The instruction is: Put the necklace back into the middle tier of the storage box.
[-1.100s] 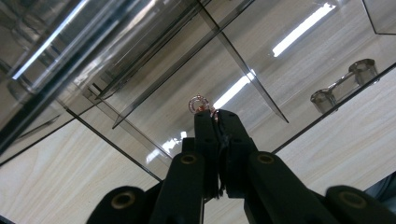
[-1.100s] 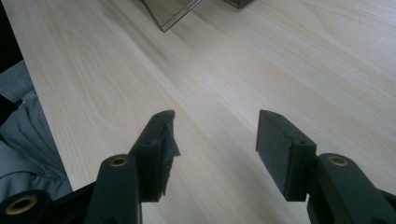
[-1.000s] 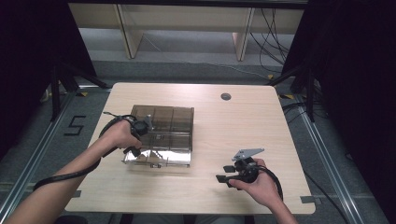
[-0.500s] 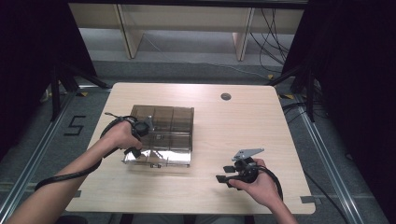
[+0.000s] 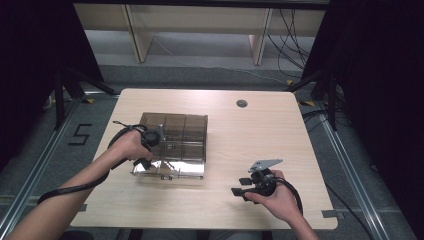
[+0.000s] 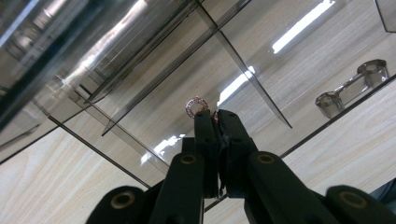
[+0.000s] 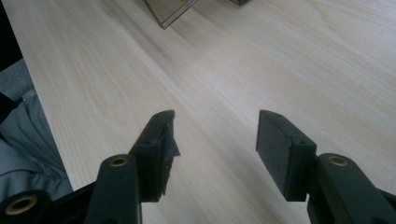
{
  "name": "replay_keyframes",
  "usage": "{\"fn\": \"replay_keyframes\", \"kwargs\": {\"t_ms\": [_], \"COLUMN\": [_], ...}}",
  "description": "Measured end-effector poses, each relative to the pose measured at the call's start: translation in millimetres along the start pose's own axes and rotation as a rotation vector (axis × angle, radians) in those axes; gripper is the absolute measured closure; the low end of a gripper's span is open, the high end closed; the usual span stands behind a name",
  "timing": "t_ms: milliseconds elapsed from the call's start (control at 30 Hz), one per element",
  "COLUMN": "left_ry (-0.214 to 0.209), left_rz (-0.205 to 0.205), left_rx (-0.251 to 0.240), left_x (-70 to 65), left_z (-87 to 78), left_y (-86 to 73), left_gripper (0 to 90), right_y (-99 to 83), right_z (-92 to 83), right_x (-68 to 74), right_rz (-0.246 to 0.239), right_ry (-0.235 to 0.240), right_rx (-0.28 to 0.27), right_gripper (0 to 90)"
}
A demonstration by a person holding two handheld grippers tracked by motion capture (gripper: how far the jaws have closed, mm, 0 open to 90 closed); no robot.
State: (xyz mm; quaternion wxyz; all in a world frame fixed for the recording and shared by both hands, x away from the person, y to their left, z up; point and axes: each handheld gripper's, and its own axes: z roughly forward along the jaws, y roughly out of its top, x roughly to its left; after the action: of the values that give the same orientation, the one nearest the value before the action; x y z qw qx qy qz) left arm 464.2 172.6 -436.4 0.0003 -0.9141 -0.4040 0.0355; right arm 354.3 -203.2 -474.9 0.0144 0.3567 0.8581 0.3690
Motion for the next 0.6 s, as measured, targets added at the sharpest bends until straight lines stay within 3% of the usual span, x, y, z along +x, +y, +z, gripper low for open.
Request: {"fn": "replay_keyframes", "kwargs": {"t_ms": [300, 333, 533, 600], "left_ry": [0.001, -0.005, -0.005, -0.010], "left_rz": [0.000, -0.022, -0.019, -0.042], "left_rx": [-0.018, -0.031, -0.040, -0.045], "left_x": [1.0, -0.8, 0.1, -1.1], "left_z": [-1.6, -1.7, -3.7, -4.1], "left_y": [-0.7, -1.3, -2.0, -2.7], "left_gripper": [85.8, 85.7, 83.9, 83.2], "right_y": [0.1, 0.1, -0.2, -0.2], "right_z": [0.2, 0.6, 0.6, 1.0], "right_x": [0.3, 0.8, 0.5, 0.6], "right_rz": [-0.001, 0.003, 0.003, 0.003], "right_ry": [0.000, -0.001, -0.001, -0.001], "right_rx": [0.000, -0.005, -0.002, -0.002], "right_gripper": [47.2, 47.2, 47.2, 47.2]}}
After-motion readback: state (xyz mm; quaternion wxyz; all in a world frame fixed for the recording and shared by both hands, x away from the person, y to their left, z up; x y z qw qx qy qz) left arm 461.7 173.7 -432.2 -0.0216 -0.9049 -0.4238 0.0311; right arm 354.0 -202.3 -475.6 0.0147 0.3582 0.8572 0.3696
